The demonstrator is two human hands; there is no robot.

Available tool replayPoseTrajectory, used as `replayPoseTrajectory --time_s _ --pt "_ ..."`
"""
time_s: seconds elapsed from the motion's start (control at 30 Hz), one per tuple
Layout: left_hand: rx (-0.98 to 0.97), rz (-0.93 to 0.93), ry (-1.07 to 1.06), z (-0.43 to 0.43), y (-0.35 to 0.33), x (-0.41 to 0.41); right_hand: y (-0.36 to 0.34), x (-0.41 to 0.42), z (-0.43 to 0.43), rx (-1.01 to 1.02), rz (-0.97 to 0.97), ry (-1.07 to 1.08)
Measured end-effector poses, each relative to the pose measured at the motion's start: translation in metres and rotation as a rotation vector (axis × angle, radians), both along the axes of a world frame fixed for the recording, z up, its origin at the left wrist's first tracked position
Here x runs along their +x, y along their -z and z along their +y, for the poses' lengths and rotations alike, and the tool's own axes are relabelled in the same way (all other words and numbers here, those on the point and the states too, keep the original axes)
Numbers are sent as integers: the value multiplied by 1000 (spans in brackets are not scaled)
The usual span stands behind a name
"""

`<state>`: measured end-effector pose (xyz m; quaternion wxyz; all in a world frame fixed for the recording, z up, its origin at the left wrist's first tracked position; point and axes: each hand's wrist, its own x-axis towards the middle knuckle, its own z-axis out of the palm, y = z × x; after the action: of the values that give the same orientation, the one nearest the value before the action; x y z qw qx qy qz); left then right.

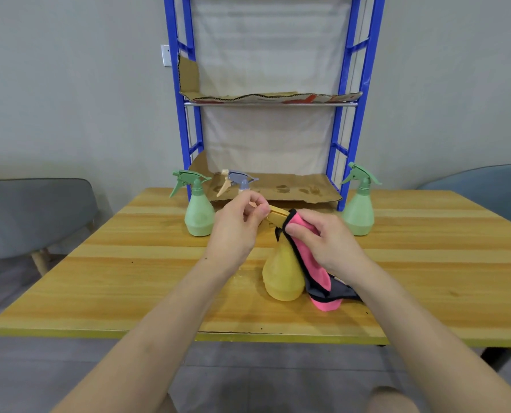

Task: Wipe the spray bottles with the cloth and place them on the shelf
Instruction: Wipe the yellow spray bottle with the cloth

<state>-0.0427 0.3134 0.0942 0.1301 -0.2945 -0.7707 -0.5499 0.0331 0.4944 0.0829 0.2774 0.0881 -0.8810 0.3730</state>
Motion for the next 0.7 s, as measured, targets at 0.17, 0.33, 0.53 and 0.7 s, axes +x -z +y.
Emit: replayPoseTrajectory --time_s 0.17,0.33,0.53,0.7 --pt "-39 13 19 -2 -4 1 -1 4 11 38 -25 -37" --pt "-35 26 9 -4 -2 1 13 2 5 -53 118 104" --pt "-104 70 -5 -4 -5 1 11 8 2 -182 78 105" --pt "-127 70 -11 -5 -7 3 -2 4 4 -126 -22 114"
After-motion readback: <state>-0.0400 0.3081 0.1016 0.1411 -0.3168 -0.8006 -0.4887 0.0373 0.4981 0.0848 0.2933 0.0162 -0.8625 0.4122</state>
